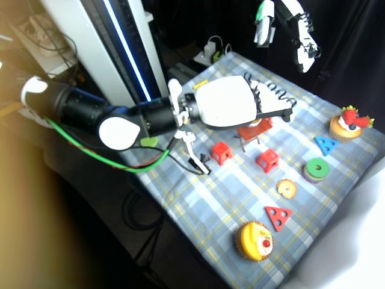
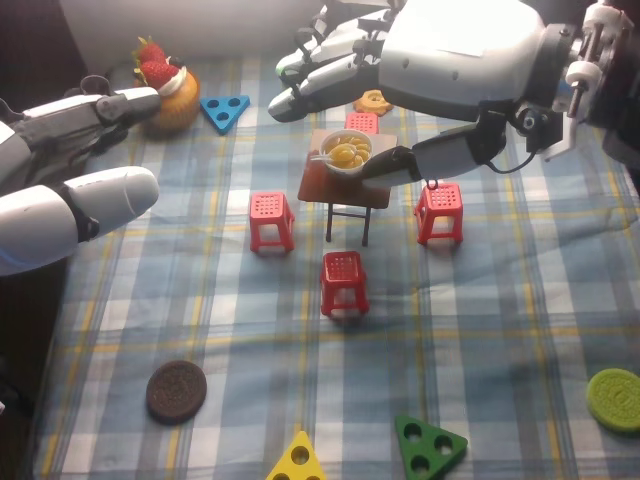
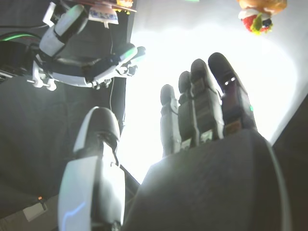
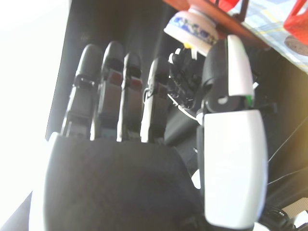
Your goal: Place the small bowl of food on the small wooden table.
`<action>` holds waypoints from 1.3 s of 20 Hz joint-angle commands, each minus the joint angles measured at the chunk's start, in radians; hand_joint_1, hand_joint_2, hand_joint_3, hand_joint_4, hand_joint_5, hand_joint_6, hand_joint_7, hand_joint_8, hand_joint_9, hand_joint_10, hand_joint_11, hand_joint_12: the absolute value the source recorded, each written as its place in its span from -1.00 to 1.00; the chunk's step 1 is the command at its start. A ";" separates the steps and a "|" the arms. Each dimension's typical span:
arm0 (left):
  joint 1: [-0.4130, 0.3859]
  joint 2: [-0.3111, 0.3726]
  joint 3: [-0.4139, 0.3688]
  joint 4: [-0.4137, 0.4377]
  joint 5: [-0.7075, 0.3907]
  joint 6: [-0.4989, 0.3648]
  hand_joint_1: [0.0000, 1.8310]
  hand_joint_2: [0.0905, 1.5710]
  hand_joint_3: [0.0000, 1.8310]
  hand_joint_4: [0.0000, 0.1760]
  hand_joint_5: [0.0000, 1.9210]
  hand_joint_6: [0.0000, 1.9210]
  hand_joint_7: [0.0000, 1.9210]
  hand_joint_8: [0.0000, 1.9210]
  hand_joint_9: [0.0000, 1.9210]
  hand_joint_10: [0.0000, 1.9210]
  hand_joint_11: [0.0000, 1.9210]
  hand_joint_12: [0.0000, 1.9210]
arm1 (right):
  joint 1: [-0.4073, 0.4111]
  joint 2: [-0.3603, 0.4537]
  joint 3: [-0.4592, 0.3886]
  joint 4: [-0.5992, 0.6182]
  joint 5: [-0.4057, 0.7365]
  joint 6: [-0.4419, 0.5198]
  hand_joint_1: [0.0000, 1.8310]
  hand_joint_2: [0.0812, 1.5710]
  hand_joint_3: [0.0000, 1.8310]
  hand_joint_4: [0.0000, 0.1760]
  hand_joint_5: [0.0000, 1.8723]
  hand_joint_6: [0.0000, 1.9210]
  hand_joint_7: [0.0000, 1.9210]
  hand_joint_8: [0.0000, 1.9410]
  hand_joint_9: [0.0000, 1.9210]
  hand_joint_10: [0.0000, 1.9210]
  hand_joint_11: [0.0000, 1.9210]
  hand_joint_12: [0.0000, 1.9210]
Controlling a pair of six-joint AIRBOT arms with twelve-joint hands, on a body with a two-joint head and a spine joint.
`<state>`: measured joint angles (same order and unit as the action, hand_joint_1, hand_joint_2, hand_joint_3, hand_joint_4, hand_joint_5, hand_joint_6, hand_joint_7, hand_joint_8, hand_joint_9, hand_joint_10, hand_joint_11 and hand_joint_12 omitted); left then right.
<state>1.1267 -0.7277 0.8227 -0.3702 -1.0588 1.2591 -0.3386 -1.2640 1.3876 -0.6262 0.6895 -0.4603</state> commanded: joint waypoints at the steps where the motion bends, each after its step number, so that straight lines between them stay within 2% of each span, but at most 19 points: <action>1: -0.012 -0.004 0.004 0.007 -0.112 -0.011 -0.48 0.43 -1.00 0.05 -0.61 -1.00 -0.68 -0.99 -0.71 -0.99 -1.00 -0.38 | 0.018 0.004 -0.001 0.039 0.101 -0.003 0.21 0.27 -1.00 -0.17 -0.38 -1.00 -0.47 -0.99 -0.50 -1.00 -0.95 0.01; 2: -0.012 -0.004 0.004 0.007 -0.112 -0.011 -0.51 0.44 -1.00 0.09 -0.61 -1.00 -0.69 -1.00 -0.73 -1.00 -1.00 -0.40 | 0.024 0.004 -0.001 0.040 0.104 -0.003 0.21 0.24 -1.00 0.00 -0.38 -1.00 -0.47 -0.99 -0.49 -1.00 -0.95 0.02; 3: -0.012 -0.005 0.004 0.007 -0.112 -0.011 -0.46 0.43 -1.00 -0.07 -0.59 -1.00 -0.69 -1.00 -0.75 -1.00 -1.00 -0.47 | 0.029 0.004 -0.001 0.041 0.106 -0.003 0.18 0.22 -1.00 0.08 -0.40 -1.00 -0.48 -1.00 -0.53 -1.00 -0.94 -0.07; 4: -0.013 -0.005 0.004 0.007 -0.112 -0.012 -0.46 0.43 -1.00 -0.16 -0.58 -1.00 -0.68 -1.00 -0.75 -1.00 -1.00 -0.44 | 0.037 0.004 -0.001 0.043 0.111 -0.003 0.18 0.21 -1.00 0.05 -0.40 -1.00 -0.48 -1.00 -0.51 -1.00 -0.92 -0.12; 6: -0.013 -0.006 0.004 0.007 -0.113 -0.013 -0.55 0.44 -1.00 -0.06 -0.60 -1.00 -0.68 -1.00 -0.74 -0.99 -1.00 -0.44 | 0.051 0.004 -0.001 0.045 0.122 -0.003 0.19 0.22 -1.00 -0.53 -0.42 -1.00 -0.45 -1.00 -0.47 -0.99 -0.87 -0.16; 7: -0.013 -0.006 0.004 0.007 -0.114 -0.013 -0.55 0.44 -1.00 -0.05 -0.60 -1.00 -0.68 -1.00 -0.74 -0.99 -1.00 -0.43 | 0.060 0.009 -0.003 0.047 0.130 -0.003 0.16 0.24 -0.99 -0.57 -0.44 -1.00 -0.45 -1.00 -0.47 -0.99 -0.87 -0.16; 9: -0.013 -0.006 0.004 0.007 -0.114 -0.013 -0.52 0.43 -1.00 -0.12 -0.58 -1.00 -0.68 -1.00 -0.73 -0.99 -1.00 -0.41 | 0.071 0.024 -0.010 0.050 0.145 -0.003 0.16 0.24 -1.00 -0.37 -0.46 -0.99 -0.45 -0.99 -0.48 -1.00 -0.93 -0.10; 11: -0.013 -0.007 0.004 0.007 -0.115 -0.014 -0.50 0.42 -1.00 -0.15 -0.59 -1.00 -0.67 -1.00 -0.73 -0.99 -1.00 -0.44 | 0.073 0.033 -0.016 0.058 0.160 -0.003 0.17 0.21 -1.00 -0.64 -0.45 -0.99 -0.43 -0.99 -0.45 -0.98 -0.89 -0.08; 12: -0.013 -0.007 0.003 0.007 -0.115 -0.015 -0.53 0.43 -1.00 -0.09 -0.60 -1.00 -0.68 -1.00 -0.74 -1.00 -1.00 -0.46 | 0.073 0.034 -0.022 0.063 0.170 -0.002 0.15 0.21 -1.00 -0.50 -0.47 -1.00 -0.42 -0.99 -0.43 -0.99 -0.85 -0.14; 14: -0.013 -0.007 0.002 0.006 -0.119 -0.018 -0.52 0.43 -1.00 0.00 -0.61 -1.00 -0.68 -1.00 -0.73 -1.00 -1.00 -0.37 | 0.073 0.035 -0.033 0.062 0.178 -0.002 0.17 0.26 -1.00 -0.68 -0.50 -1.00 -0.44 -1.00 -0.48 -1.00 -0.92 -0.14; 16: -0.013 -0.006 0.001 0.004 -0.123 -0.019 -0.47 0.40 -1.00 -0.17 -0.57 -1.00 -0.67 -1.00 -0.68 -1.00 -1.00 -0.16 | 0.073 0.058 -0.049 0.062 0.193 -0.002 0.18 0.28 -0.99 -0.83 -0.48 -0.99 -0.46 -1.00 -0.50 -1.00 -0.95 -0.08; 17: -0.013 -0.006 0.000 0.001 -0.134 -0.021 -0.51 0.41 -1.00 -0.04 -0.63 -1.00 -0.67 -1.00 -0.68 -1.00 -1.00 -0.26 | 0.073 0.083 -0.061 0.062 0.206 -0.002 0.08 0.30 -0.99 -0.76 -0.50 -1.00 -0.48 -1.00 -0.51 -1.00 -0.96 -0.08; 18: -0.013 -0.006 0.000 -0.001 -0.142 -0.022 -0.52 0.40 -1.00 0.44 -0.67 -1.00 -0.69 -1.00 -0.70 -1.00 -1.00 -0.38 | 0.073 0.095 -0.068 0.062 0.211 -0.002 0.01 0.31 -1.00 -0.47 -0.51 -1.00 -0.49 -1.00 -0.51 -1.00 -0.95 -0.14; 19: -0.013 -0.006 -0.001 -0.001 -0.167 -0.034 -0.48 0.41 -1.00 0.34 -0.69 -1.00 -0.73 -1.00 -0.75 -1.00 -1.00 -0.53 | 0.073 0.130 -0.084 0.065 0.223 -0.002 -0.02 0.32 -1.00 -0.42 -0.53 -1.00 -0.50 -1.00 -0.53 -1.00 -0.98 -0.16; 21: -0.012 -0.003 -0.001 -0.001 -0.226 -0.065 -0.36 0.38 -0.99 -0.12 -0.65 -1.00 -0.66 -1.00 -0.72 -1.00 -1.00 -0.37 | 0.005 0.178 -0.098 0.146 0.302 -0.003 -0.06 0.36 -0.99 -0.74 -0.50 -0.99 -0.50 -1.00 -0.50 -0.99 -0.95 -0.14; 22: -0.012 0.004 -0.002 0.003 -0.267 -0.088 -0.38 0.39 -1.00 -0.03 -0.66 -1.00 -0.66 -1.00 -0.72 -1.00 -1.00 -0.31 | -0.063 0.207 -0.105 0.214 0.363 -0.003 -0.08 0.38 -0.98 -0.88 -0.48 -0.98 -0.46 -0.99 -0.44 -0.97 -0.89 -0.11; 23: -0.011 0.007 -0.001 0.008 -0.298 -0.106 -0.31 0.41 -1.00 -1.00 -0.65 -1.00 -0.66 -1.00 -0.73 -1.00 -1.00 -0.37 | -0.110 0.225 -0.115 0.264 0.410 -0.004 -0.03 0.41 -0.99 -1.00 -0.51 -1.00 -0.47 -1.00 -0.47 -0.99 -0.92 -0.15; 25: -0.006 0.019 -0.002 0.018 -0.386 -0.150 -0.43 0.36 -1.00 -0.81 -0.69 -1.00 -0.62 -0.99 -0.66 -0.98 -0.93 -0.36 | -0.259 0.273 -0.163 0.418 0.550 -0.057 0.15 0.47 -0.99 -1.00 -0.49 -1.00 -0.41 -0.99 -0.43 -0.99 -0.88 -0.17; 26: 0.005 0.028 -0.005 0.025 -0.443 -0.181 -0.47 0.34 -1.00 -0.78 -0.75 -1.00 -0.63 -1.00 -0.63 -0.99 -0.93 -0.22 | -0.340 0.300 -0.201 0.500 0.636 -0.108 0.11 0.54 -0.98 -1.00 -0.49 -1.00 -0.40 -0.99 -0.42 -0.99 -0.87 -0.16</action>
<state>1.1343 -0.7055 0.8200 -0.3534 -1.3277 1.0935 -0.6979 -0.9710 1.1877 -0.1673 1.1011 -0.5621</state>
